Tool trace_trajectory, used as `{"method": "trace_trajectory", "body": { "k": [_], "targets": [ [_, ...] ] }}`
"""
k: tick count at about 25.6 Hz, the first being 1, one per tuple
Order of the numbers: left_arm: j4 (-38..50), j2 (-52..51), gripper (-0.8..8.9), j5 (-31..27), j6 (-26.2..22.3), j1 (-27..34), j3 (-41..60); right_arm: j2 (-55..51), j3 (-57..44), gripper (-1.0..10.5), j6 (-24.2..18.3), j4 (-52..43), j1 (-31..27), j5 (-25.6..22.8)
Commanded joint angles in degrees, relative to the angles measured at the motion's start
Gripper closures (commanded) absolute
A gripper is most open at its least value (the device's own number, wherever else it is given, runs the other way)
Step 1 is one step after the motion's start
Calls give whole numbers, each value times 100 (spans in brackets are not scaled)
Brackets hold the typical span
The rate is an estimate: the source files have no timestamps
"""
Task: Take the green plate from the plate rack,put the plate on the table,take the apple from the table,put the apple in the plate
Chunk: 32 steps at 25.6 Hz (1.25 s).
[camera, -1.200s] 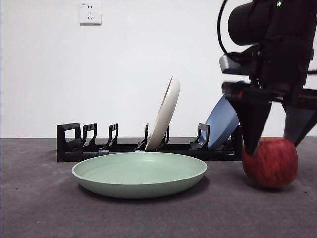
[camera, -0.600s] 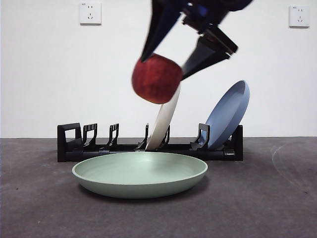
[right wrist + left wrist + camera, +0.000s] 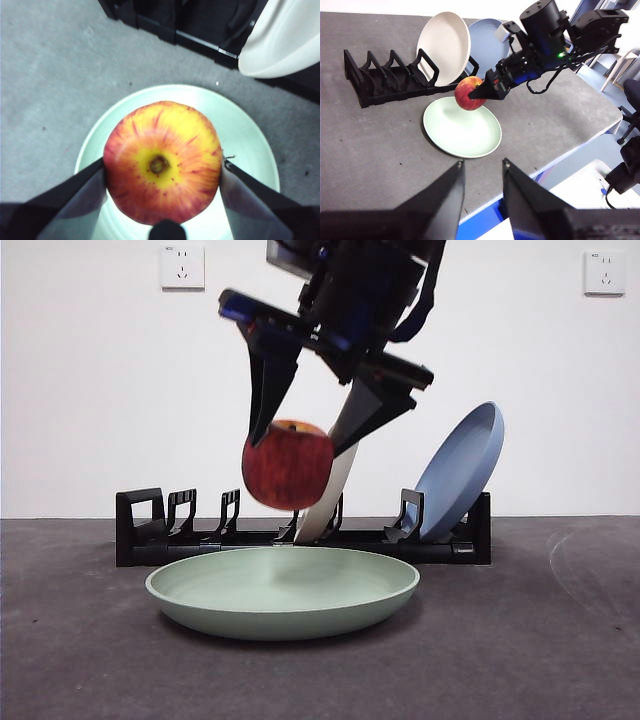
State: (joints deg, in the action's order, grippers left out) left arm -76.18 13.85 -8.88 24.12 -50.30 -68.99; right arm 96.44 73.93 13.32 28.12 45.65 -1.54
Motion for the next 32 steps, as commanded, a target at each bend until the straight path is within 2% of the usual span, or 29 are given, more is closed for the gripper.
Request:
{"method": "trace_trajectory", "body": {
  "k": [1,15,17,21,24,32],
  "targets": [
    [55,-35,687,-13,57,11,9,186,52,963,109,-31,15,-26],
    [50,-35,688,-15,184,11,9,839,55,947,39,319,55,-81],
    [50,-35,687,-13,184,11,9,839,55,876,39,328,52,-81],
    [48,-35,687,-13,184,11,9,839,55,617,39,339,52,0],
    [48,-35,687,-15,181,11,9,839,55,498,39,313,52,114],
    [48,-35,687,-15,179,11,9,839,109,471,44,337,52,111]
  ]
}}
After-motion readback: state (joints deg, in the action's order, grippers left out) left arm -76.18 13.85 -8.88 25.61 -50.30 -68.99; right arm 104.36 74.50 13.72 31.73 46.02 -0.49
